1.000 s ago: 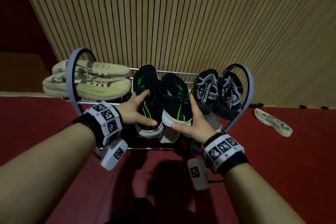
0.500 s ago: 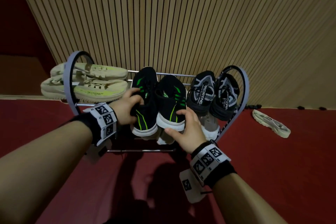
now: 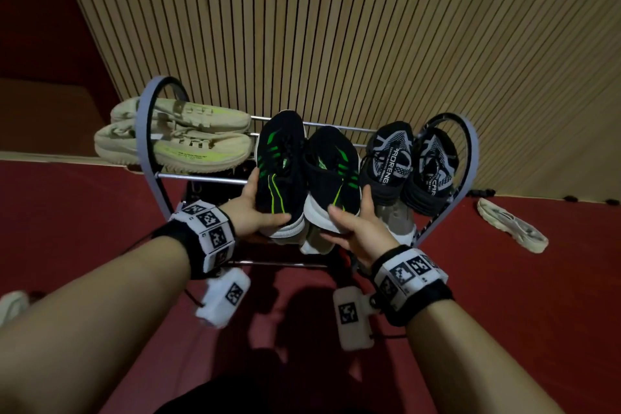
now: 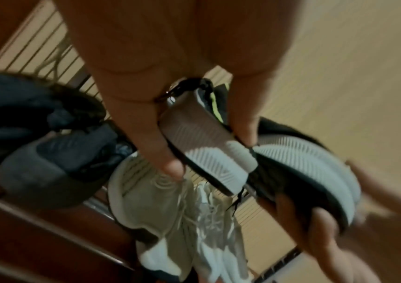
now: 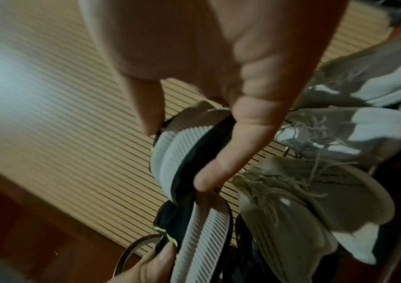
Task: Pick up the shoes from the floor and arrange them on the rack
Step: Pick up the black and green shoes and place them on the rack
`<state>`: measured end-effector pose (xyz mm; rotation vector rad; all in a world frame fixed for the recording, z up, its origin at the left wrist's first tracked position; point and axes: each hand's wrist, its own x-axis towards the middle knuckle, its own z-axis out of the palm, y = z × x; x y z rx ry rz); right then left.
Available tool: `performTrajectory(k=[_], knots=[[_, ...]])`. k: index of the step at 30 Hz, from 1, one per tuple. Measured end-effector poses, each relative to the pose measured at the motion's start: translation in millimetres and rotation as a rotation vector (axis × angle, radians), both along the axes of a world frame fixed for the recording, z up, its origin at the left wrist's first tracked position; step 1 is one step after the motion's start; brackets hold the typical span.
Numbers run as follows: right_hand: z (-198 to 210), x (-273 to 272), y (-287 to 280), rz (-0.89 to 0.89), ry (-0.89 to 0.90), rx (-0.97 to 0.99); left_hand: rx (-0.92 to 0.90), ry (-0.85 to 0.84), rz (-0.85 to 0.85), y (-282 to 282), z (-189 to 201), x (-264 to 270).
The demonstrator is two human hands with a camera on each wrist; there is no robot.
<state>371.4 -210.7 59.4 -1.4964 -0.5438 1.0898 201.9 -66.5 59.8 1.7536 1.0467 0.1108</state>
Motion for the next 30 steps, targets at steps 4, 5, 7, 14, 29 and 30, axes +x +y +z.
performTrajectory(k=[4,5,7,14,29,30], knots=[[-2.9,2.2,-2.8,0.018,0.126,0.098,-0.114,-0.178,0.16,-2.9,-3.2,4.1],[-5.4,1.8,-2.3,0.015,0.124,0.104,-0.148,-0.222,0.171,-1.1,-3.5,3.4],[-12.7,-0.6,0.5,-0.017,0.133,0.127,-0.186,-0.297,0.195,7.0,-2.0,-0.6],[-35.1,-12.5,37.2,-0.162,0.109,0.189,-0.155,-0.362,0.162,26.1,10.0,-6.4],[-27.2,-3.8,42.3,-0.037,-0.02,0.062,-0.214,-0.345,0.187,47.5,16.7,9.0],[-29.1,-2.8,41.4,-0.043,-0.031,0.077,-0.216,-0.341,0.174,49.0,15.1,10.2]])
